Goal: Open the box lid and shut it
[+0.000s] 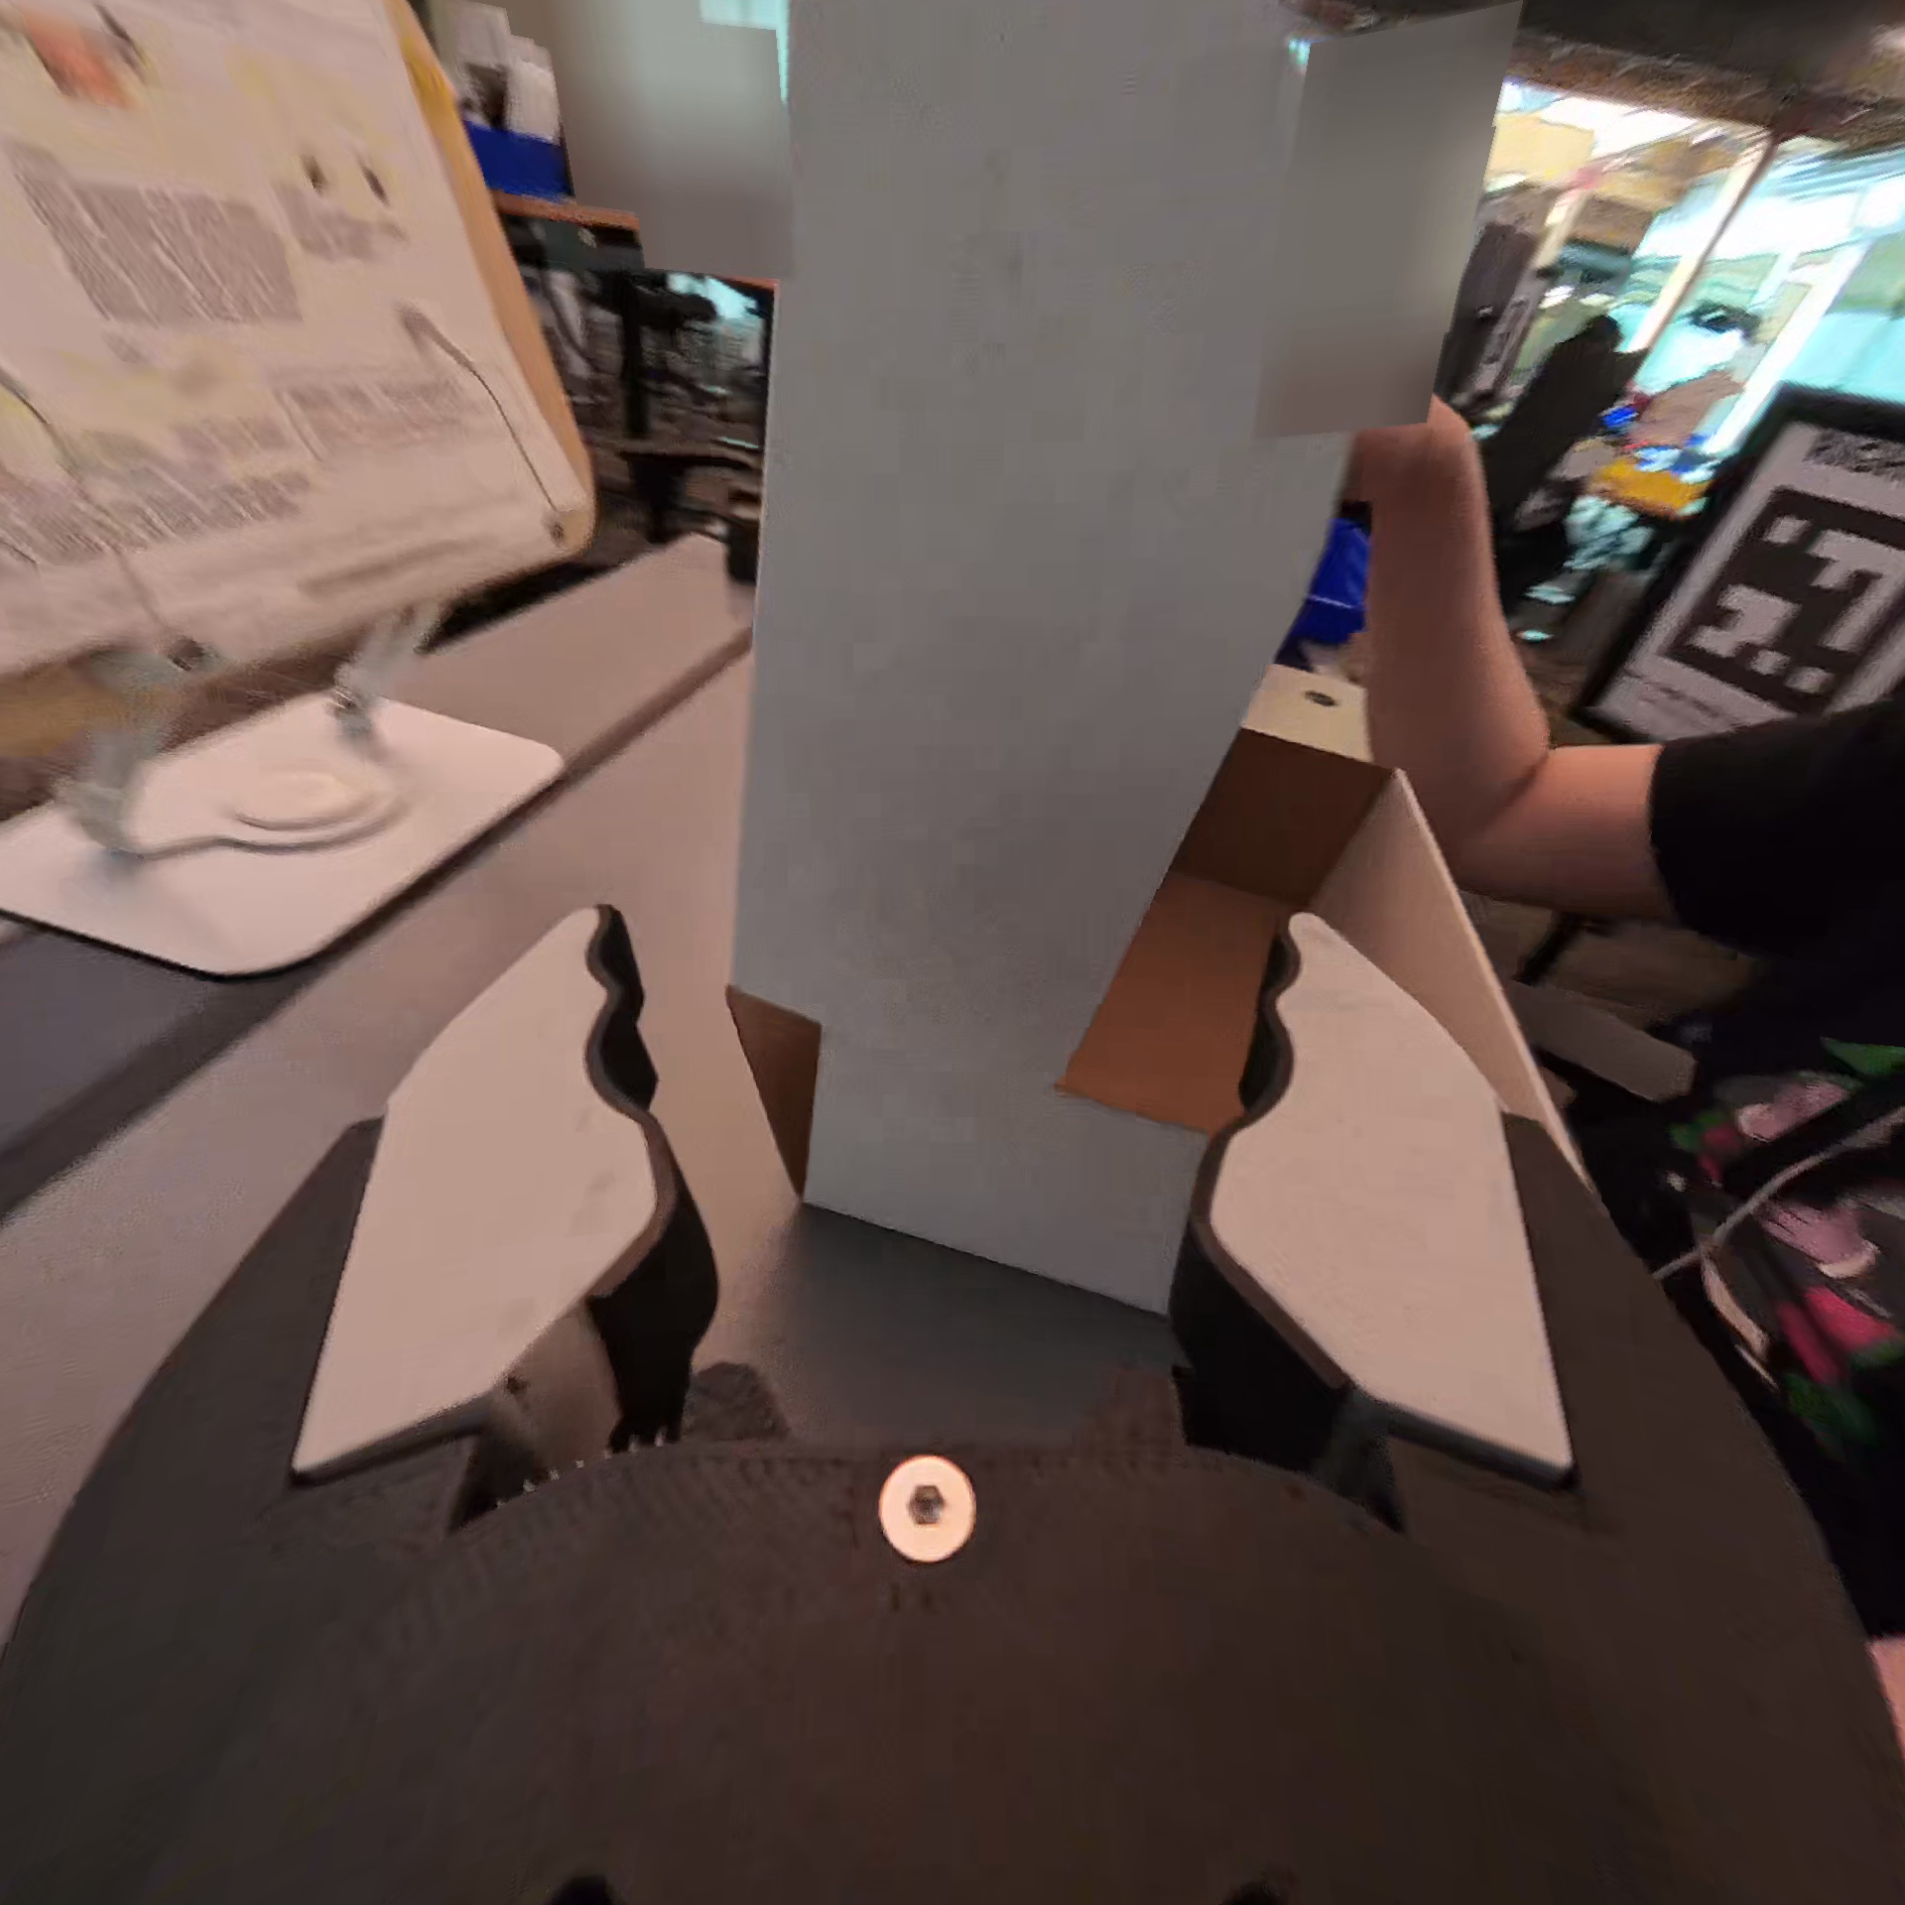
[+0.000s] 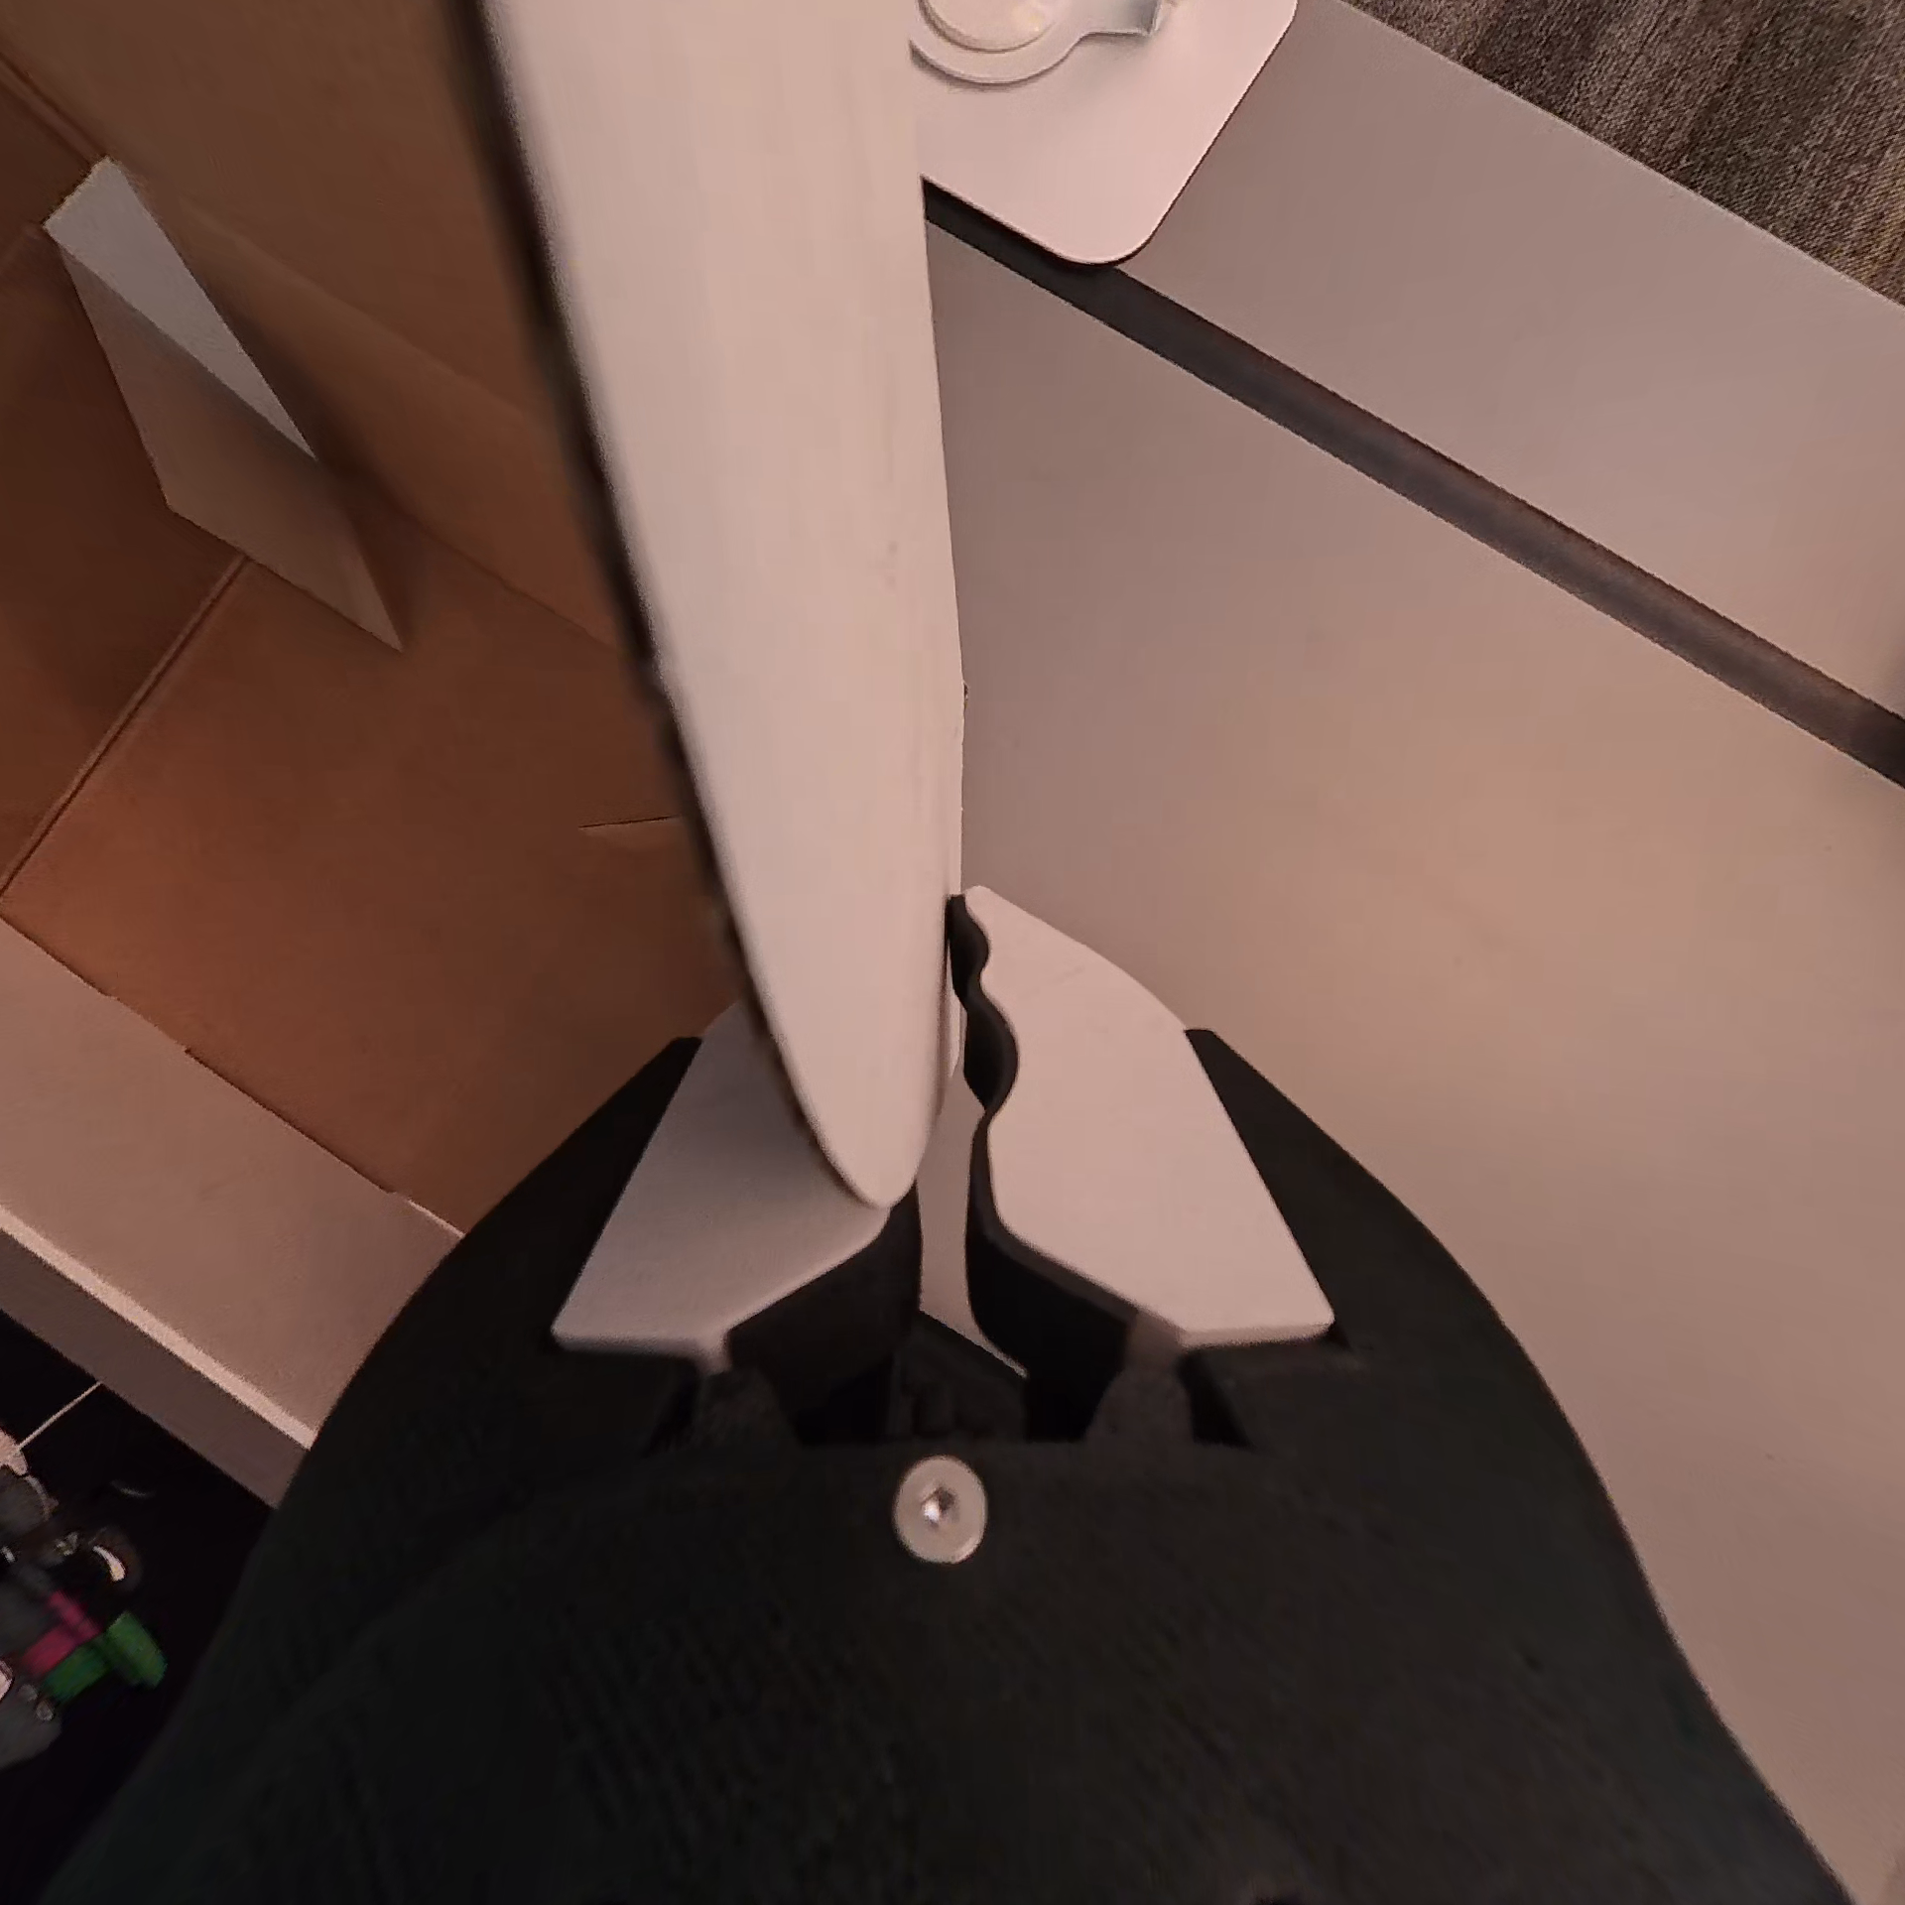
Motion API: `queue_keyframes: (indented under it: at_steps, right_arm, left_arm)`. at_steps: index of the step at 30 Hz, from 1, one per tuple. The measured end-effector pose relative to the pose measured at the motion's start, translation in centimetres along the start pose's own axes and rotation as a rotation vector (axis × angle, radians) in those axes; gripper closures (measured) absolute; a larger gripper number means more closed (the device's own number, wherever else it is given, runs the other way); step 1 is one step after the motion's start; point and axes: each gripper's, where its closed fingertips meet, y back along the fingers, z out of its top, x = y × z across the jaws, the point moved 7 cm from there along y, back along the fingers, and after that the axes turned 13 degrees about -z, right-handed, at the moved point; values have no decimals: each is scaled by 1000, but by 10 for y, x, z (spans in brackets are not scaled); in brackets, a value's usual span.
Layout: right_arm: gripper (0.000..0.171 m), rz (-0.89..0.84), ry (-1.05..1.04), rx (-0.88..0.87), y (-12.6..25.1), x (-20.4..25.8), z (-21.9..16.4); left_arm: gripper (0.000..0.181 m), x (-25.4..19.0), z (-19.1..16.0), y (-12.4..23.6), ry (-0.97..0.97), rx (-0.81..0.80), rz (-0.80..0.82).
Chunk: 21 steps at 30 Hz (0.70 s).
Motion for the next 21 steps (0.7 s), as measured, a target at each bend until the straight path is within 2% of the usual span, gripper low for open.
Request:
queue_keyframes:
  at_steps: [4,6,10,14,21]
  right_arm:
    - [171,9,-2,-4,0,-1,0]
    - [171,13,-2,-7,0,-2,0]
    - [171,29,-6,-13,-1,-4,0]
    - [171,41,-13,-17,-3,-6,0]
    - [171,41,-20,-15,-8,-9,1]
  left_arm:
    - [59,35,-43,-13,123,-19,-89]
    - [58,42,-59,-24,166,26,-131]
    - [54,50,-71,-48,163,135,-186]
    - [52,58,-77,-60,143,142,-225]
    - [75,60,-80,-66,167,73,-336]
